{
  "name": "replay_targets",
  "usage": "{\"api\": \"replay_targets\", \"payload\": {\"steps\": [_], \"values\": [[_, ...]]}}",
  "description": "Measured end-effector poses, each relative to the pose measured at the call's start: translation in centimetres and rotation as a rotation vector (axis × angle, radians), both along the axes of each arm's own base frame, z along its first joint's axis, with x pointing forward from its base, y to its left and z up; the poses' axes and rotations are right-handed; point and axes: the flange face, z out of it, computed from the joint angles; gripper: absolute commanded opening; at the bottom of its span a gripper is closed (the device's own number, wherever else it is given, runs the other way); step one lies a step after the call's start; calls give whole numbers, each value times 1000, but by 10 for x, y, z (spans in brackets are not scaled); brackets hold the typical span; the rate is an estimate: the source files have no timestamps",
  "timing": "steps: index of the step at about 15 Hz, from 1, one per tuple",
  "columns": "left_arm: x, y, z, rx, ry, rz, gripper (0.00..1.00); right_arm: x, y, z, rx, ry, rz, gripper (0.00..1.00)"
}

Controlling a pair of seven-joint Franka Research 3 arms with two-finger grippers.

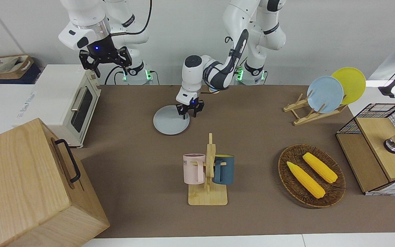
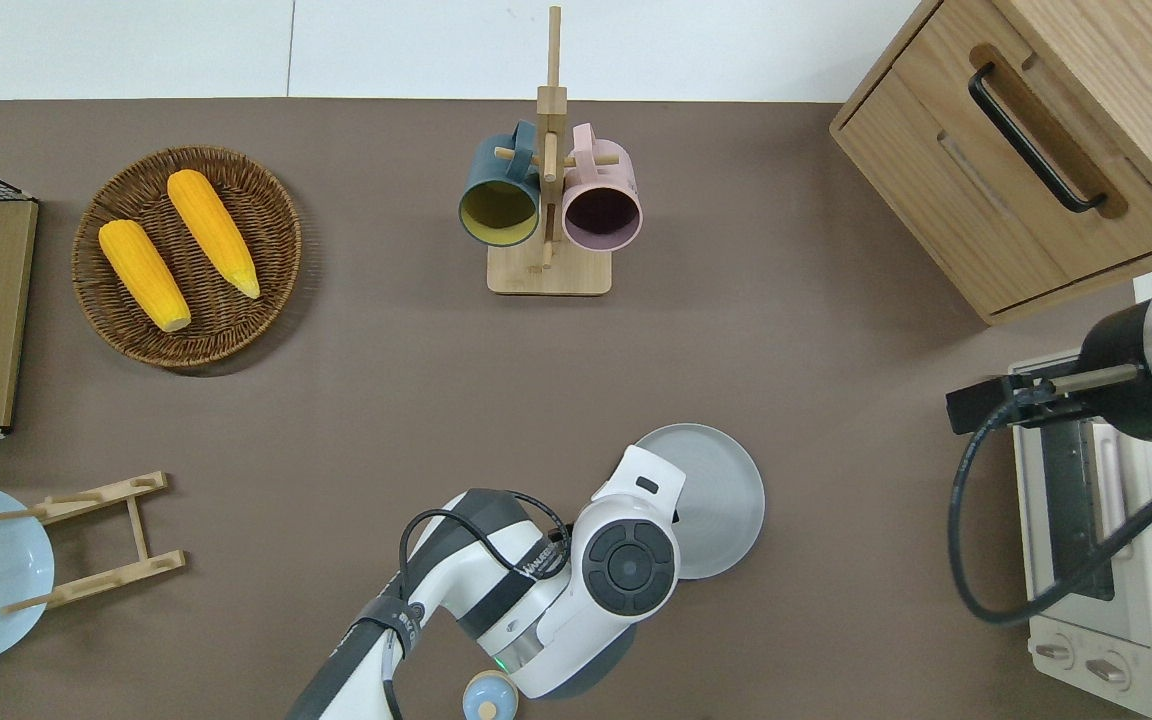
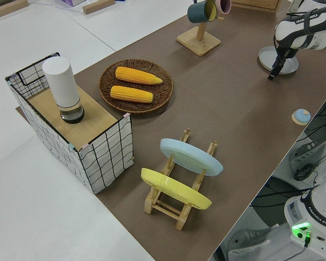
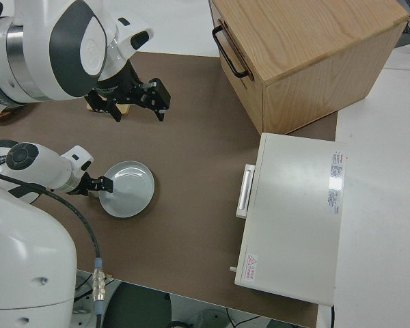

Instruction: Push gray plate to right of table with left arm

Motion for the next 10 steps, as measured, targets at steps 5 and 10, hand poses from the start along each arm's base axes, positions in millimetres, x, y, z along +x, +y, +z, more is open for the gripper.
{"api": "replay_targets", "payload": {"steps": [5,10], "values": [[27,7,34,56,31,-21,991,0,0,0,0,0,0,983],[71,47,92,71,29,-42,991,0,0,0,0,0,0,983]]}}
